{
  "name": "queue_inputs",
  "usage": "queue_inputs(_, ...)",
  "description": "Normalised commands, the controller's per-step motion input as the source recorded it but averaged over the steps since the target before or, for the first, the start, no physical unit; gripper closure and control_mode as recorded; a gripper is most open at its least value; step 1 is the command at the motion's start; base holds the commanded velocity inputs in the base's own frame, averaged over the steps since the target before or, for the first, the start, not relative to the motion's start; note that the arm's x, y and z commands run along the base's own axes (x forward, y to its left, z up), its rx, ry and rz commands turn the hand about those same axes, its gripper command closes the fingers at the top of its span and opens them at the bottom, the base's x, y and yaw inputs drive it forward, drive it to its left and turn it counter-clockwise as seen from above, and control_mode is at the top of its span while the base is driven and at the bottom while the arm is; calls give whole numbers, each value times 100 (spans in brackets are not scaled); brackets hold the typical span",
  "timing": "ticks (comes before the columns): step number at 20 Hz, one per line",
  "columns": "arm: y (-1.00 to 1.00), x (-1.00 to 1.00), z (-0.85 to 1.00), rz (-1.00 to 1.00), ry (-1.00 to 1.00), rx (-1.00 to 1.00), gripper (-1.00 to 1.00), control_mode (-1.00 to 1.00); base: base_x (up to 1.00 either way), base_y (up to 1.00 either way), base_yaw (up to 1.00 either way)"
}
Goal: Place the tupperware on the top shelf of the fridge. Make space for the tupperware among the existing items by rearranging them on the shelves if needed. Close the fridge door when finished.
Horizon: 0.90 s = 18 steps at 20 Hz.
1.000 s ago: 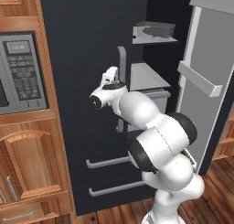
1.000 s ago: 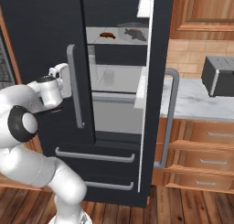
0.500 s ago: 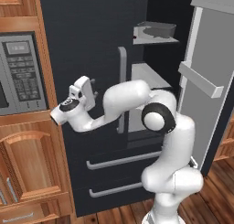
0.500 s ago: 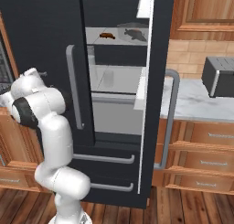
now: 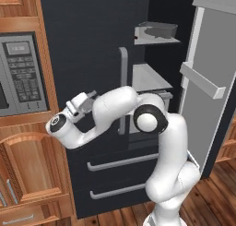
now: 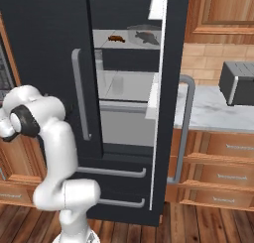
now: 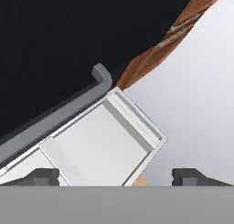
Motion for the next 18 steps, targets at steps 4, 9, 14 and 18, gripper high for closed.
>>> queue_inputs(4,-100,-100,-1,0,-35,8,-100,-100,0,0,0)
queue_inputs(9,-100,-100,42,6,-34,18,-100,-100,0,0,0)
queue_inputs(14,-88,-84,41,36,-4,34,-100,-100,0,0,0)
queue_inputs(18,-43,-16,0,57,3,38,-100,-100,0,0,0)
